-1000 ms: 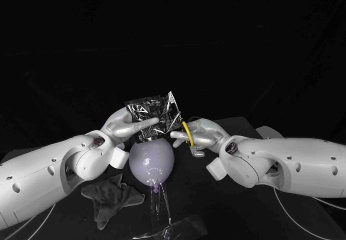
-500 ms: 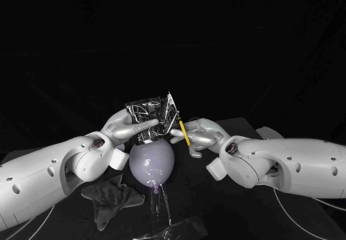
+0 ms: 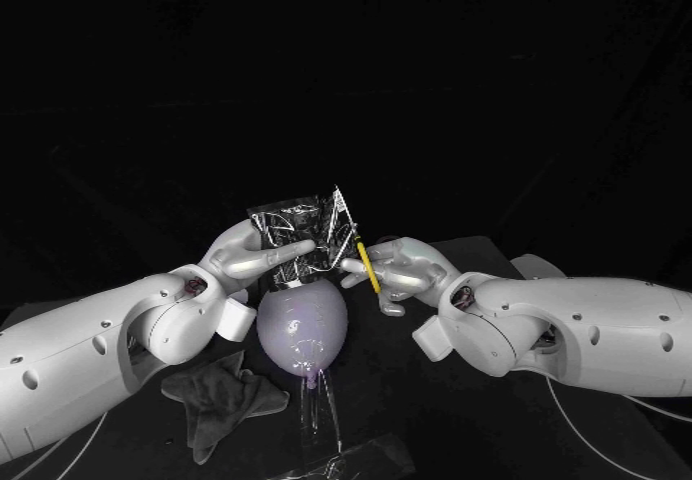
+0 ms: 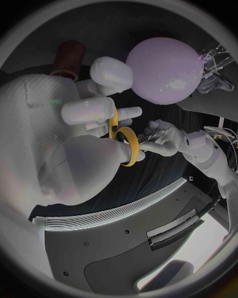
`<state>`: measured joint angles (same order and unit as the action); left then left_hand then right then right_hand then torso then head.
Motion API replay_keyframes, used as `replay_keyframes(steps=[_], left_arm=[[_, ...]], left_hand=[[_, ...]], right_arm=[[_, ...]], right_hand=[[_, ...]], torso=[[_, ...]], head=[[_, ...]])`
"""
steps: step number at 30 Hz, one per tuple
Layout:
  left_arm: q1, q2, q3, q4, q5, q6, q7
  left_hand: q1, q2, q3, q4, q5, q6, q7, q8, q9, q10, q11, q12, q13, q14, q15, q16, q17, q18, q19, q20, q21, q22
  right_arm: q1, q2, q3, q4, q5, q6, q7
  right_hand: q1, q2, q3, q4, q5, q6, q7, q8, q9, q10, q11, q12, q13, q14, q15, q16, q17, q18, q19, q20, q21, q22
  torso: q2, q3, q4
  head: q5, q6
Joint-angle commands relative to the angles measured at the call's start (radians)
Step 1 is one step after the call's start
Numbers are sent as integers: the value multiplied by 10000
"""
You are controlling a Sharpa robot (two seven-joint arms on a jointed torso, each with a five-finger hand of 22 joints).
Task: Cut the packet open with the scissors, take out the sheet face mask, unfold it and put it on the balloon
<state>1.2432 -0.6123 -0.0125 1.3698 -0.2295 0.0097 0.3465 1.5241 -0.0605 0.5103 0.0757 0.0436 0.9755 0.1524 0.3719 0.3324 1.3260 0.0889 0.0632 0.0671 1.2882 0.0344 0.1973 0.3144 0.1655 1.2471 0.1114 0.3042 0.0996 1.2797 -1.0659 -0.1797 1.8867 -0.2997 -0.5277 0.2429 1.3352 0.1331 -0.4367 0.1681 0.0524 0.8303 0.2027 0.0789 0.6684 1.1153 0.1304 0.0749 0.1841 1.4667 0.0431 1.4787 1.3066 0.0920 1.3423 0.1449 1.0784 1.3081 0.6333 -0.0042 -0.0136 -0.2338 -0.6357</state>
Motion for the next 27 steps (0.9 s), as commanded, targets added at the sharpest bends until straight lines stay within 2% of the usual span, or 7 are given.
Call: replay_keyframes(steps=[1, 8, 17, 21, 22, 24, 27], left_arm=[[-5, 15, -5, 2, -99, 244, -45], [-5, 2, -6, -18, -168, 264, -86], [-6, -39, -8, -24, -269, 261, -156], [-7, -75, -10, -31, -318, 252, -190], [-7, -83, -10, -34, -325, 248, -198], [-7, -98, -11, -42, -334, 235, -210], [-8, -117, -13, -52, -343, 220, -219]], left_hand=[[-1, 83, -10, -60, 42, 7, 50, 33, 1044, 120, -36, 21, 14, -4, -46, -5, 8, 148, 53, -16, 45, -9], [-1, 83, -10, -60, 42, 7, 50, 33, 1044, 120, -36, 21, 14, -4, -46, -5, 8, 148, 53, -16, 45, -9], [2, 86, -10, -73, 42, -5, 52, 40, 1067, 119, -35, 19, 14, -7, -47, -6, 21, 148, 48, -17, 42, -12], [2, 86, -10, -73, 42, -5, 52, 40, 1067, 119, -35, 19, 14, -7, -47, -6, 21, 148, 48, -17, 42, -12], [2, 86, -10, -73, 42, -5, 52, 40, 1067, 119, -35, 19, 14, -7, -47, -6, 21, 148, 48, -17, 42, -12], [2, 86, -10, -73, 42, -5, 52, 40, 1067, 119, -35, 19, 14, -7, -47, -6, 21, 148, 48, -17, 42, -12], [2, 86, -10, -73, 42, -5, 52, 40, 1067, 119, -35, 19, 14, -7, -47, -6, 21, 148, 48, -17, 42, -12]], right_arm=[[21, -5, 26, 28, 3, 126, 270], [21, -8, 33, 12, 193, 32, 403], [22, 8, 49, -61, 614, -369, 765], [22, 11, 58, -77, 810, -607, 908], [22, 11, 60, -79, 836, -633, 919], [22, 13, 63, -84, 874, -664, 925], [22, 17, 66, -88, 896, -699, 903]], right_hand=[[-66, 71, -263, -61, -42, 77, 25, 4, -13, 85, -7, 27, -15, 469, 42, 43, 14, 76, 79, 12, 61, 994], [-8, 208, -244, -137, -41, 427, -104, 121, -34, 488, -124, 119, -84, 516, -48, 119, 175, 35, 224, -37, 343, 1077], [484, 700, -169, -462, -38, 1510, -606, 562, 29, 1928, -621, 630, 106, 642, -439, 309, 639, -124, 632, -346, 1220, 1383], [870, 1253, -15, -640, -32, 2693, -1258, 1204, 355, 3541, -1238, 1514, 657, 712, -926, 409, 915, -256, 946, -737, 1903, 1625], [780, 1311, -191, -597, -57, 3028, -1509, 1509, 647, 3903, -1490, 2025, 1109, 722, -1179, 418, 945, -287, 1016, -997, 2054, 1685], [769, 1395, -269, -597, -32, 3130, -1639, 1729, 933, 3943, -1586, 2496, 1562, 727, -1299, 420, 958, -307, 1044, -1137, 2120, 1716], [656, 1424, -293, -557, -12, 3156, -1852, 2256, 1682, 3956, -1756, 5848, 4792, 750, -1498, 443, 1039, -352, 1141, -1340, 2340, 1804]], torso=[[-2, -1, 1], [-2, 1, 7], [2, -5, 5], [-1, -6, 7], [-3, -7, 6], [-1, -8, 7], [0, -10, 11]], head=[[-7, 12], [-21, 9], [-32, 7], [-39, 3], [-43, -4], [-47, -9], [-48, -14]])
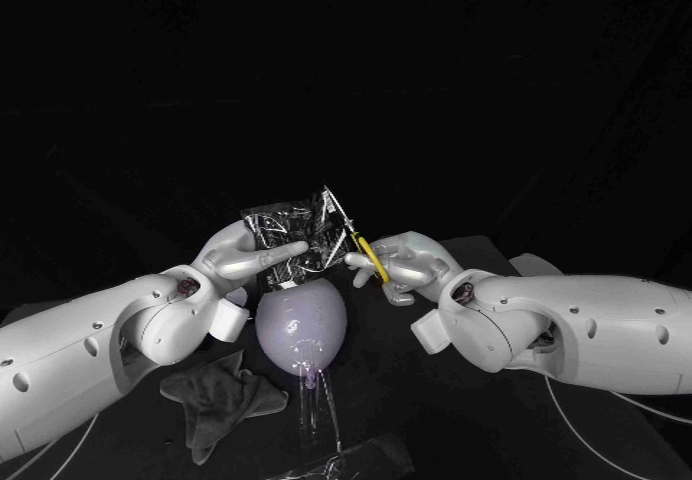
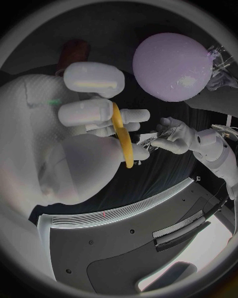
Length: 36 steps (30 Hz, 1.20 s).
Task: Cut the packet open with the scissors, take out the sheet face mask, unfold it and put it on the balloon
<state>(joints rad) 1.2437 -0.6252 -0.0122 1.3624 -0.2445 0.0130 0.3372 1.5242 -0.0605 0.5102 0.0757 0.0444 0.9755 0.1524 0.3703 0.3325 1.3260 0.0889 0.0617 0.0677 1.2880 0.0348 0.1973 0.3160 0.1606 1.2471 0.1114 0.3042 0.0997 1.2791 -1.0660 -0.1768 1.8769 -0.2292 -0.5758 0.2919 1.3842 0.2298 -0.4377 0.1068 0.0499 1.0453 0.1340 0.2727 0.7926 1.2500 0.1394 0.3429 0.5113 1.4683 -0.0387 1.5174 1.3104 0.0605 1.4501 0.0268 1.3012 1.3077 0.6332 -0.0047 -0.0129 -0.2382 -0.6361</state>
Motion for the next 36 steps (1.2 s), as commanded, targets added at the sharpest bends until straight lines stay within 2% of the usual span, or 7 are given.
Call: replay_keyframes(steps=[1, 7, 16, 19, 20, 25, 36], left_arm=[[-13, 6, -16, 22, -195, 183, -128], [-16, -39, -17, 17, -200, 168, -131], [-22, -64, -19, 16, -190, 173, -132], [-24, -55, -19, 15, -185, 171, -128], [-24, -53, -19, 17, -183, 170, -126], [-25, -47, -19, 16, -171, 164, -123], [-25, -30, -19, -67, 25, 97, -118]], left_hand=[[1, 85, -9, -74, 34, -5, 52, 55, 1066, 119, -35, 34, 8, -5, -52, -6, 5, 197, 48, -17, 42, -13], [4, 84, -11, -84, 34, -10, 52, 60, 1081, 122, -36, 34, 8, -5, -53, -6, 13, 197, 48, -19, 42, -14], [4, 85, -12, -87, 34, -11, 52, 63, 1088, 124, -36, 35, 9, -5, -53, -6, 17, 197, 48, -19, 42, -15], [4, 85, -12, -87, 34, -11, 52, 63, 1088, 124, -36, 35, 9, -5, -53, -6, 17, 197, 48, -19, 42, -15], [4, 85, -12, -87, 34, -11, 52, 63, 1088, 124, -36, 35, 9, -5, -53, -6, 17, 197, 48, -19, 42, -15], [4, 85, -12, -87, 34, -11, 52, 63, 1088, 124, -36, 35, 9, -5, -53, -6, 17, 197, 48, -19, 42, -15], [3, 89, -12, -90, 34, -14, 53, 66, 1097, 126, -36, 35, 9, -4, -54, -5, 21, 197, 49, -20, 42, -15]], right_arm=[[28, 19, 38, 6, 195, -221, 398], [28, 12, 41, -48, 215, -282, 332], [28, 21, 44, -158, 182, -172, 260], [28, 27, 45, -176, 140, 15, 229], [28, 29, 45, -175, 102, 116, 205], [28, 52, 44, -134, -100, 532, 91], [26, -211, 40, 53, -302, 878, -129]], right_hand=[[123, 446, -199, 67, 43, 1064, -1294, 754, 1009, 2721, -1981, 5507, 3891, 774, -755, 118, 1194, -83, 156, -234, 324, 1887], [9, 575, -239, 228, -10, 901, -1422, 1471, 2153, 2595, -2131, 7408, 6030, 907, -851, 351, 1937, -190, 369, -347, 819, 2067], [-178, 336, -282, 414, -11, 646, -1368, 1515, 2494, 2353, -2088, 7123, 5995, 864, -834, 293, 1729, -153, 279, -354, 645, 2019], [-526, -27, -205, 686, -6, -238, -932, 723, 2176, 481, -1681, 2079, 2116, 758, -547, 129, 1231, -63, 0, -176, 83, 1848], [-526, -27, -205, 686, -6, -238, -932, 723, 2176, 481, -1681, 2079, 2116, 758, -547, 129, 1231, -63, 0, -176, 83, 1848], [-643, -283, -230, 866, 8, -1371, -95, -811, 1079, -618, -858, -239, 638, 737, 229, 92, 1109, -61, -112, 315, -146, 1774], [-818, -617, -269, 991, 0, -1685, 351, -1877, 21, -633, -478, -2029, -874, 680, 528, 38, 896, 47, -259, 791, -446, 1668]], torso=[[1, -7, 5], [1, -7, -4], [2, 0, -4], [-2, 0, -20], [-2, 0, -22], [3, 8, -9], [3, -7, -3]], head=[[-8, -6], [-7, 22], [24, 77], [38, 93], [42, 96], [28, 99], [1, 102]])
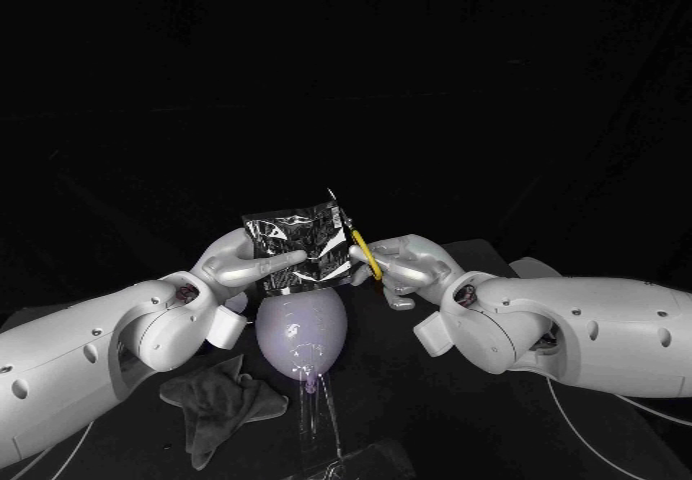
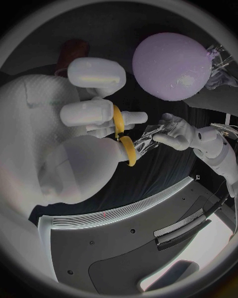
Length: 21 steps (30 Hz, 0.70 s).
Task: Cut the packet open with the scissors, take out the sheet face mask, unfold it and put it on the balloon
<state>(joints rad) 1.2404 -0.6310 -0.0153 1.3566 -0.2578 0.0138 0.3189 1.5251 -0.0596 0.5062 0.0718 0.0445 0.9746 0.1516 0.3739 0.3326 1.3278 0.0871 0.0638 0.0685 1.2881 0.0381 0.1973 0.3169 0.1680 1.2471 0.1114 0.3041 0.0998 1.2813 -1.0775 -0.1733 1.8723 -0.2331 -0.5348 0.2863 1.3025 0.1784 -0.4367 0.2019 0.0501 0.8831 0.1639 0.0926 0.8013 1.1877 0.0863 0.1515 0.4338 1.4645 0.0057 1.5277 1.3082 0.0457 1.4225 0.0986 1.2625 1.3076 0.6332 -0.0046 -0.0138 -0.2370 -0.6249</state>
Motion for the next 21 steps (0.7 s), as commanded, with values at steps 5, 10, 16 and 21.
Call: replay_keyframes(steps=[5, 10, 16, 21], left_arm=[[8, 41, 13, -106, 257, 66, 74], [9, 60, 14, -270, 386, 89, 79], [9, 37, 15, -408, 475, 122, 84], [10, 8, 15, -487, 551, 155, 76]], left_hand=[[-6, 84, 29, -53, 33, -9, 61, 32, 1104, 109, -18, 14, 1, -6, -87, -5, 17, 123, 49, -20, 42, -17], [-6, 84, 29, -53, 33, -9, 61, 32, 1104, 109, -18, 14, 1, -6, -87, -5, 17, 123, 49, -20, 42, -17], [-6, 84, 29, -53, 33, -9, 61, 32, 1104, 109, -18, 14, 1, -6, -87, -5, 17, 123, 49, -20, 42, -17], [-6, 84, 29, -53, 33, -9, 61, 32, 1104, 109, -18, 14, 1, -6, -87, -5, 17, 123, 49, -20, 42, -17]], right_arm=[[-23, -491, -17, 475, -307, 476, -121], [-68, -901, -55, 841, -177, 173, -3], [-115, -1162, -89, 997, 34, -47, -14], [-202, -1210, -108, 1030, 176, -33, -152]], right_hand=[[-123, -246, -278, 93, -17, -58, 133, -241, -308, -27, 144, -515, -508, 708, 166, -69, 883, 237, -37, 207, -168, 1625], [-13, -225, -253, 25, -17, 354, -33, -109, -396, 702, -10, -387, -607, 729, 63, -34, 972, 218, 56, 196, 25, 1679], [1369, 209, 230, -790, -6, 1331, -621, 370, -273, 2438, -644, 378, -267, 728, -438, -41, 951, 187, 161, -180, 243, 1746], [2517, 614, 571, -1600, -24, 1727, -918, 413, -378, 3267, -1022, 1265, 343, 711, -769, -93, 843, 183, 164, -594, 232, 1739]], torso=[[5, -9, 3], [-2, -4, -4], [-5, 1, 0], [6, 7, 12]], head=[[-12, 1], [-26, 28], [-36, 58], [-42, 60]])
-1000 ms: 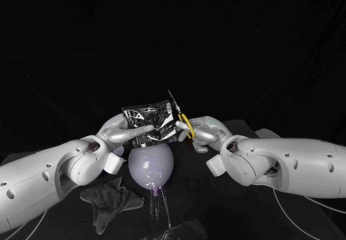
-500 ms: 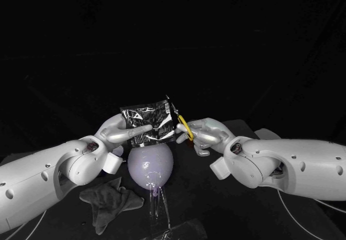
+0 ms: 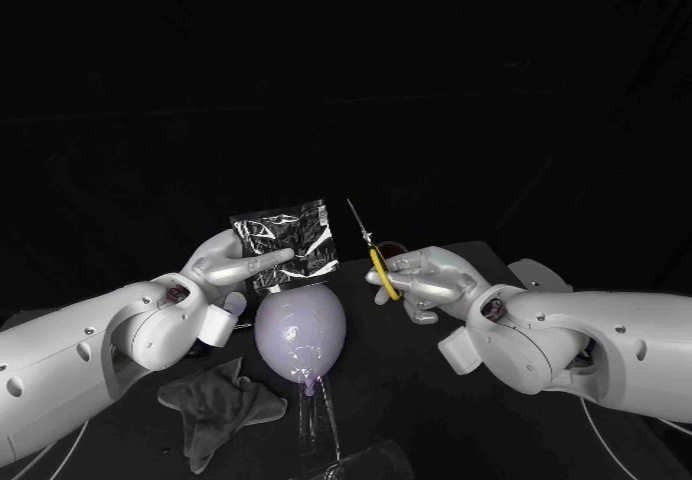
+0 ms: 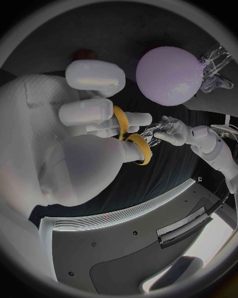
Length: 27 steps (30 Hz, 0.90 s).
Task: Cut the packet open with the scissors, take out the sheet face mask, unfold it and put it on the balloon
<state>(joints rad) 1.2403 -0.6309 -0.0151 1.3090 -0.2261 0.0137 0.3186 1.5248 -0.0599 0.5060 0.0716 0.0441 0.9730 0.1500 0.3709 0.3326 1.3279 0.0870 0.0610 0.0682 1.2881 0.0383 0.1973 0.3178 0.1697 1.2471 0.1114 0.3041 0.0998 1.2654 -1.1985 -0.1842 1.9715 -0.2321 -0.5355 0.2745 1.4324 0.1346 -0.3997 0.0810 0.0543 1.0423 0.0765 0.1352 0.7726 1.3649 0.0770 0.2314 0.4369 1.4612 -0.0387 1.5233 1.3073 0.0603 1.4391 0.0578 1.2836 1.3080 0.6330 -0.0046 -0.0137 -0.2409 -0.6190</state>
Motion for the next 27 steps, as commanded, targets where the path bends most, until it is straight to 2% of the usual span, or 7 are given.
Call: replay_keyframes(steps=[1, 8, 15, 18, 20, 25, 27], left_arm=[[11, 5, 13, -19, 242, 160, 77], [12, 5, 14, -30, 280, 211, 56], [13, 4, 14, -19, 288, 225, 41], [13, 3, 14, -18, 292, 218, 35], [13, 2, 14, -18, 299, 210, 33], [13, -7, 14, -23, 318, 189, 27], [14, -14, 14, -24, 321, 176, 26]], left_hand=[[-3, 87, 31, -52, 38, 7, 77, 62, 1104, 108, -17, 42, 5, -6, -88, -5, 8, 106, 49, -20, 42, -17], [-4, 91, 32, -57, 38, 1, 78, 65, 1115, 106, -16, 40, 5, -8, -87, -6, 14, 105, 47, -20, 41, -18], [-4, 91, 32, -57, 38, 1, 78, 65, 1115, 106, -16, 40, 5, -8, -87, -6, 14, 105, 47, -20, 41, -18], [-4, 91, 32, -57, 38, 1, 78, 65, 1115, 106, -16, 40, 5, -8, -87, -6, 14, 105, 47, -20, 41, -18], [-4, 91, 32, -57, 38, 1, 78, 65, 1115, 106, -16, 40, 5, -8, -87, -6, 14, 105, 47, -20, 41, -18], [-4, 93, 33, -63, 38, -7, 79, 68, 1129, 103, -15, 38, 4, -14, -87, -9, 21, 104, 45, -20, 39, -20], [-4, 93, 33, -63, 38, -7, 79, 68, 1129, 103, -15, 38, 4, -14, -87, -9, 21, 104, 45, -20, 39, -20]], right_arm=[[-57, 5, 0, 39, 179, -1, -62], [-141, 87, -6, 37, 225, 333, -190], [-190, 313, -8, -20, 211, 711, -327], [-214, 399, -8, -47, 292, 609, -356], [-226, 444, -8, -80, 340, 534, -390], [-243, 512, -7, -168, 390, 359, -480], [-247, 526, -7, -191, 324, 297, -555]], right_hand=[[1453, 1138, 291, -589, -37, 202, -106, -14, -122, 1514, -967, 734, 498, 744, -392, -57, 836, 33, -3, -207, 14, 1732], [369, 1204, -505, -825, -37, 467, -160, -54, -151, 1713, -988, 9215, 7802, 771, -450, -77, 850, 50, -65, -315, -183, 1659], [-765, 742, -642, -303, -60, -562, 204, -629, -277, 362, -693, 3042, 3082, 747, -208, -123, 720, 29, -22, -116, -164, 1655], [392, 1267, -89, -1001, 178, -392, 90, -601, -330, 1142, -799, 5688, 5137, 709, -272, -186, 538, 67, -54, -114, -260, 1620], [1592, 1456, 801, -1887, 1129, 332, -70, -238, -190, 1573, -935, 8339, 7266, 716, -410, -172, 618, 86, -80, -226, -306, 1605], [525, 1551, 1030, -3030, 1452, 775, -367, 555, 985, 1879, -1135, 12101, 10367, 913, -536, 168, 1644, 90, -129, -345, -390, 1590], [-59, 1549, 1143, -3419, 1361, 993, -600, 1308, 1998, 2045, -1325, 13302, 11272, 1033, -664, 375, 2298, 114, -186, -445, -505, 1558]], torso=[[8, 7, 11], [11, -3, 4], [-2, 8, 13], [2, 10, 6], [3, 3, -2], [5, -2, 5], [3, -1, 11]], head=[[-2, 1], [17, -16], [54, -16], [56, -14], [47, -11], [42, -13], [31, -17]])
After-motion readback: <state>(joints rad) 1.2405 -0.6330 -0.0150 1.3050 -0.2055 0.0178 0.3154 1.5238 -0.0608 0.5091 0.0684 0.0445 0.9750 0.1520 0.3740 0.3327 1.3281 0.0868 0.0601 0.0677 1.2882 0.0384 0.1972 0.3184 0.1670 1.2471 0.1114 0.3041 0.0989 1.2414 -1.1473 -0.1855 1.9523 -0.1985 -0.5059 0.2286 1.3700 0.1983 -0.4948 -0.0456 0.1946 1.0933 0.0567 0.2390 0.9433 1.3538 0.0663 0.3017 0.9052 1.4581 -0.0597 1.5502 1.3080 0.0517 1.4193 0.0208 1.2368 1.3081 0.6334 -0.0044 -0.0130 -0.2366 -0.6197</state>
